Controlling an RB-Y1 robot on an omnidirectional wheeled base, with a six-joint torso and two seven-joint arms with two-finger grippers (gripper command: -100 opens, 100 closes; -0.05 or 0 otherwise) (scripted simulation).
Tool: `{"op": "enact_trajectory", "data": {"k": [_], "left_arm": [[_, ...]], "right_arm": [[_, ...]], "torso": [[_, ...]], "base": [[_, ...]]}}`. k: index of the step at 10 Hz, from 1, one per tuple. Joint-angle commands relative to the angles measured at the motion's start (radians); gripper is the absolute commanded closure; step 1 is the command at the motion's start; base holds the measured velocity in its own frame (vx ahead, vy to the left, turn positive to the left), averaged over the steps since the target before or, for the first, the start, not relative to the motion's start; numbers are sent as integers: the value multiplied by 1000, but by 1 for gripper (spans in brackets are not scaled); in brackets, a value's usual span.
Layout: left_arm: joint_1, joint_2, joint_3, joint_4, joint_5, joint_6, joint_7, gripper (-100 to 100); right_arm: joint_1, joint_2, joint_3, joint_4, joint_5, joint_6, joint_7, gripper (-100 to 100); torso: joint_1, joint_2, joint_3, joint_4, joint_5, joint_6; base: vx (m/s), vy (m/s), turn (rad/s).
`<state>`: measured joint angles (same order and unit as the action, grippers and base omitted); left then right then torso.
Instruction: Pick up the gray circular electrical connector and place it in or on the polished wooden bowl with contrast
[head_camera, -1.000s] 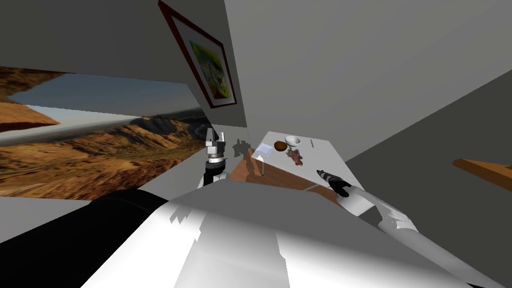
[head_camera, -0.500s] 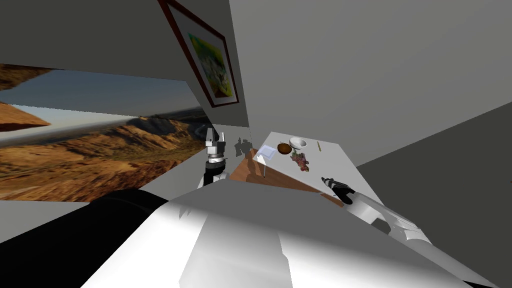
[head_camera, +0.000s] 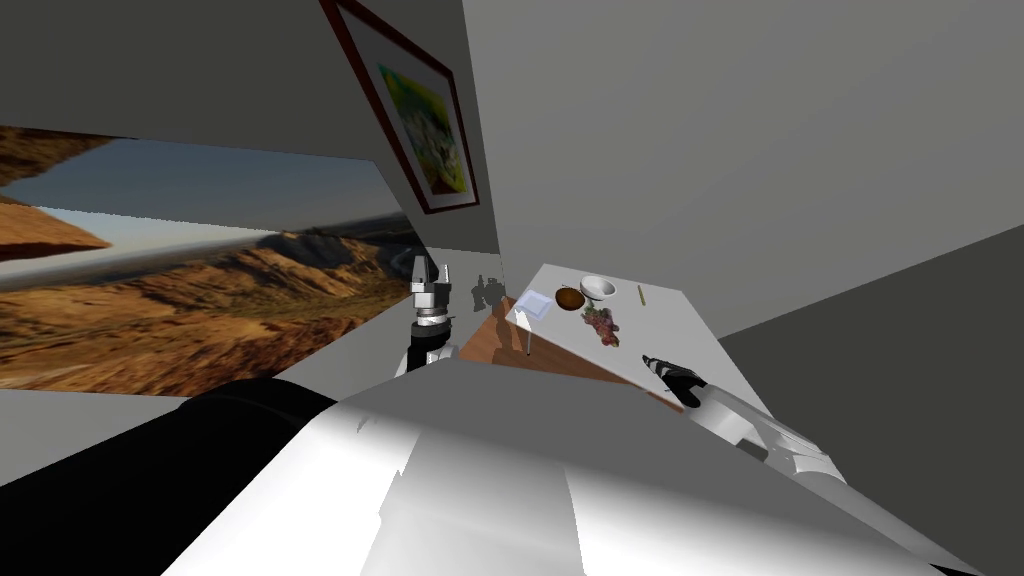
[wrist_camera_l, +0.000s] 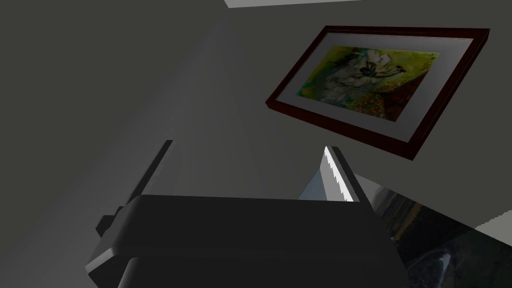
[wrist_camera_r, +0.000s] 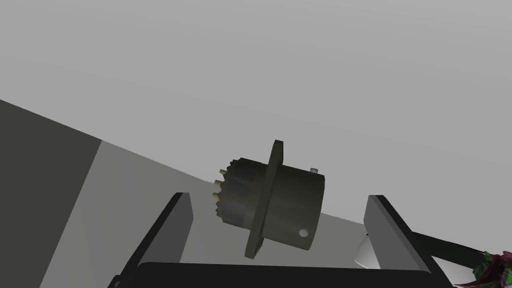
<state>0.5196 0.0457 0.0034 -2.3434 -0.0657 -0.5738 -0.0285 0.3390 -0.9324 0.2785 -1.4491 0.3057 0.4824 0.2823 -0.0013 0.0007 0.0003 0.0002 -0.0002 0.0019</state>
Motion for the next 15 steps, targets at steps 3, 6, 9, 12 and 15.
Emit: {"op": "enact_trajectory", "data": {"k": [3, 6, 9, 12, 15], "left_arm": [[0, 0, 0, 0, 0, 0, 0, 0], [0, 0, 0, 0, 0, 0, 0, 0], [0, 0, 0, 0, 0, 0, 0, 0], [0, 0, 0, 0, 0, 0, 0, 0], [0, 0, 0, 0, 0, 0, 0, 0]], "right_arm": [[0, -1, -1, 0, 0, 1, 0, 100], [0, -1, -1, 0, 0, 1, 0, 0], [25, -40, 7, -64, -21, 25, -5, 100], [-16, -49, 1, -67, -13, 33, -43, 100], [-58, -65, -1, -86, -9, 48, -86, 100]], "torso": [[1, 0, 0, 0, -1, -1], [1, 0, 0, 0, -1, -1], [4, 2, 1, 0, -1, 0], [2, 0, 0, 0, -1, -1], [5, 4, 2, 1, 0, -1]], "base": [[0, -2, -2], [0, 0, 0], [-15, 37, -64], [-23, 14, -24], [-52, 35, -19]]}}
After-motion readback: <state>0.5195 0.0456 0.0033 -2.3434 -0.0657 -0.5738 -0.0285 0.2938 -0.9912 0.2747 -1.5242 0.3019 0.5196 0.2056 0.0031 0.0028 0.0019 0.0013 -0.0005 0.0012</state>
